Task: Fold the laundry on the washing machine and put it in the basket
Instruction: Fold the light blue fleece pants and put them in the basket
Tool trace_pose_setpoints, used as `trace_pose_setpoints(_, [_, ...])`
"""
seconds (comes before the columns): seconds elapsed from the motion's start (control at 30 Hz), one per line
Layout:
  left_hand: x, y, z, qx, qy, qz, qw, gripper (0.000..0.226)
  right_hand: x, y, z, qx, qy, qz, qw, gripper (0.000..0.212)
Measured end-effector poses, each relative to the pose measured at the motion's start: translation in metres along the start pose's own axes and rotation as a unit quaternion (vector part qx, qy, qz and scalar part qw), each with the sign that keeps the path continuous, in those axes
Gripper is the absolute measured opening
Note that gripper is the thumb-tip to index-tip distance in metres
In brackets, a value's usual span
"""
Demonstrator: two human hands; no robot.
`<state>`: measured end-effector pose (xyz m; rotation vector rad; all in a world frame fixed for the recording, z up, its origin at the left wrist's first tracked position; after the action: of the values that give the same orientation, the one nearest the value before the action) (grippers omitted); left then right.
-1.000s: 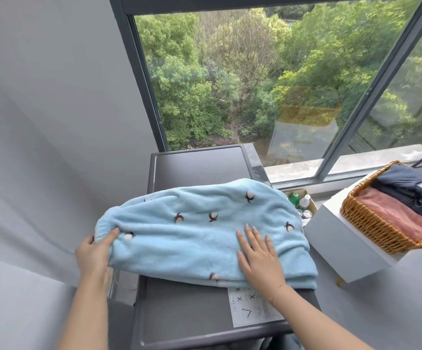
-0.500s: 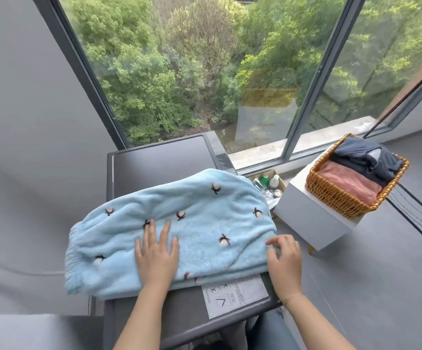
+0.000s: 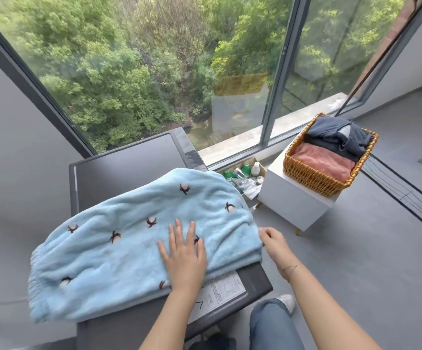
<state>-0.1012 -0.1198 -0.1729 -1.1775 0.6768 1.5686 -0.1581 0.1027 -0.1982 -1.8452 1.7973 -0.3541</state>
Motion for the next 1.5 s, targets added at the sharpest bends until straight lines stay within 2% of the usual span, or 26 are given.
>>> trace_pose_setpoints(0.07, [0.001,0.001,-0.003,0.0,-0.004,-0.003,1.0,0.069,-0.031,-0.011,-0.013,-0.059,0.163,0.067,0.983,0.028])
trace_pose_setpoints(0.13, [-0.001,0.006,-0.004,-0.011,-0.021,-0.009,1.0,0.061,-0.066,-0.025,-0.023,-0.099,0.285,0.123,0.945,0.027])
trace_pose_setpoints(0.17, [-0.001,0.006,-0.003,-0.02,-0.021,-0.012,1.0,0.058,-0.081,-0.03,-0.022,-0.097,0.278,0.149,0.944,0.025])
trace_pose_setpoints(0.23, [-0.004,0.004,0.004,-0.022,-0.028,-0.017,0.999,0.068,-0.093,-0.032,-0.01,-0.052,0.162,0.168,0.971,0.018])
trace_pose_setpoints(0.3, [-0.007,-0.002,0.018,0.043,-0.075,0.009,0.996,0.069,-0.079,-0.026,0.009,0.001,0.062,0.122,0.991,0.015])
trace_pose_setpoints(0.4, [-0.001,-0.016,0.038,0.172,-0.069,0.013,0.983,0.041,-0.041,-0.016,0.024,0.065,0.004,0.035,0.997,0.021])
trace_pose_setpoints(0.47, [0.004,-0.019,0.043,0.195,-0.049,-0.005,0.979,0.033,-0.016,-0.014,0.029,0.112,-0.02,-0.02,0.993,0.028])
trace_pose_setpoints(0.53, [0.004,-0.019,0.047,0.229,-0.046,0.001,0.972,0.02,0.001,-0.009,0.034,0.128,0.002,-0.04,0.991,0.034])
trace_pose_setpoints(0.57, [0.0,-0.018,0.051,0.246,-0.051,0.005,0.968,0.021,0.002,-0.007,0.032,0.121,0.031,-0.028,0.992,0.036])
trace_pose_setpoints(0.7, [-0.024,-0.015,0.062,0.266,-0.088,0.015,0.96,0.021,-0.029,-0.013,0.003,0.008,0.148,0.12,0.982,0.03])
trace_pose_setpoints(0.8, [-0.019,-0.021,0.065,0.287,-0.081,-0.045,0.953,0.016,-0.043,-0.019,-0.015,-0.029,0.236,0.163,0.958,0.024])
trace_pose_setpoints(0.9, [0.002,-0.029,0.054,0.241,-0.067,-0.119,0.961,0.008,-0.028,-0.006,-0.018,-0.014,0.17,0.15,0.974,0.018])
trace_pose_setpoints(0.97, [0.006,-0.031,0.051,0.218,-0.073,-0.12,0.966,0.012,-0.007,0.004,-0.011,-0.007,0.08,0.093,0.992,0.015])
trace_pose_setpoints(1.03, [0.001,-0.027,0.05,0.175,-0.115,-0.129,0.969,0.015,0.015,0.01,0.006,0.006,0.001,0.017,1.0,0.015])
trace_pose_setpoints(1.1, [-0.004,-0.018,0.048,0.111,-0.191,-0.148,0.964,0.013,0.026,0.008,0.018,0.026,-0.034,-0.023,0.999,0.018])
trace_pose_setpoints(1.17, [-0.015,-0.001,0.044,0.068,-0.236,-0.123,0.961,0.011,0.025,0.009,0.02,0.031,-0.033,-0.006,0.999,0.022])
trace_pose_setpoints(1.3, [-0.047,0.056,0.044,0.044,-0.222,-0.039,0.973,0.012,0.017,0.023,-0.004,0.003,-0.014,0.007,1.0,0.019])
trace_pose_setpoints(1.4, [-0.075,0.101,0.046,0.031,-0.218,0.013,0.975,0.012,0.021,0.044,-0.048,-0.078,-0.047,-0.027,0.995,0.032])
trace_pose_setpoints(1.5, [-0.087,0.144,0.036,0.007,-0.174,0.048,0.984,0.013,0.031,0.073,-0.093,-0.148,-0.088,-0.064,0.983,0.035])
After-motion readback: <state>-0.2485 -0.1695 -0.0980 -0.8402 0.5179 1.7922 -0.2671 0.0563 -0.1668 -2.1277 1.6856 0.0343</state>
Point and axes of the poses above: each hand's wrist, its own y-axis towards the middle knuckle, its own x-axis out of the palm, z = x × y, the point moved 6 cm from there along y, towards the middle knuckle, and after that the axes turned 1 degree about x, right-handed, at the moved point
